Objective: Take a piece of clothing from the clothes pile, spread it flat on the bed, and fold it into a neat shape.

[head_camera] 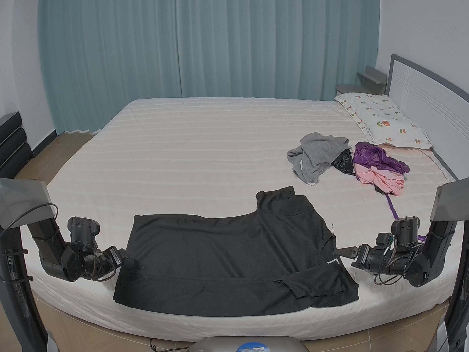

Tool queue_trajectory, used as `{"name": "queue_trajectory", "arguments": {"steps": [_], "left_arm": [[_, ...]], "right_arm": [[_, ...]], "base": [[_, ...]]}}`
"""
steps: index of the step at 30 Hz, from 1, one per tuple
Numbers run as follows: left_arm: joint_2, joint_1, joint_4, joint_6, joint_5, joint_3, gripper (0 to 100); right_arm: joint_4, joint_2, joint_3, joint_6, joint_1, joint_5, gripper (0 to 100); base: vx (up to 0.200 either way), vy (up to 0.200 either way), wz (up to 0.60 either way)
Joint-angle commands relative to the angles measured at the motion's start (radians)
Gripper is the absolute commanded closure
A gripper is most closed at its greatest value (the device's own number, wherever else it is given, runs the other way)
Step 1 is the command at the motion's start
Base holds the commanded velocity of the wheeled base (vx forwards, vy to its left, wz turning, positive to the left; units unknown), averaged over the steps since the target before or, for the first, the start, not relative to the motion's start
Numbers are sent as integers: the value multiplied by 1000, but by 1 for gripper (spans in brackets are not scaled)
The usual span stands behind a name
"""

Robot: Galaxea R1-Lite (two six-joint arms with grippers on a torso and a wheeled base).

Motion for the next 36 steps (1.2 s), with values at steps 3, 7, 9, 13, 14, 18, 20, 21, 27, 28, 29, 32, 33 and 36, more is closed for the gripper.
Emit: {"name": "queue_trajectory", "arguments": {"steps": [3,7,9,13,14,18,20,21,27,28,29,32,33,36], "left_arm": [[-95,4,-104,-16,-14,91,0],[-98,6,-138,-79,-19,98,0],[-95,7,-136,-108,-17,86,0],[-91,13,-136,-113,-36,86,0],[-92,13,-135,-113,-45,89,0],[-92,13,-139,-113,-49,91,0],[-92,13,-142,-111,-51,95,0],[-92,13,-142,-111,-53,95,0],[-92,10,-142,-116,-51,95,0],[-95,7,-142,-113,-51,98,0],[-97,7,-142,-113,-51,100,0],[-100,1,-141,-113,-49,104,0],[-101,-4,-141,-113,-49,107,0],[-103,-17,-141,-113,-49,112,0]], "right_arm": [[-55,-40,49,59,-16,7,0],[-60,-51,44,112,-32,44,0],[-66,-55,41,150,-33,60,0],[-80,-48,44,156,-32,61,0],[-82,-48,46,156,-32,60,0],[-82,-46,46,156,-32,60,0],[-82,-46,44,156,-32,60,0],[-82,-46,44,156,-32,60,0],[-82,-49,42,158,-29,60,0],[-82,-51,41,158,-29,60,0],[-82,-52,39,158,-29,60,0],[-82,-49,35,158,-27,60,0],[-82,-49,35,158,-25,60,0],[-82,-52,35,158,-24,60,0]], "base": [[0,0,0],[0,0,0],[0,0,0],[0,150,0],[0,200,0],[0,100,0],[0,0,0],[0,0,0],[0,0,0],[0,0,0],[0,0,0],[67,0,0],[200,0,0],[200,0,0]]}}
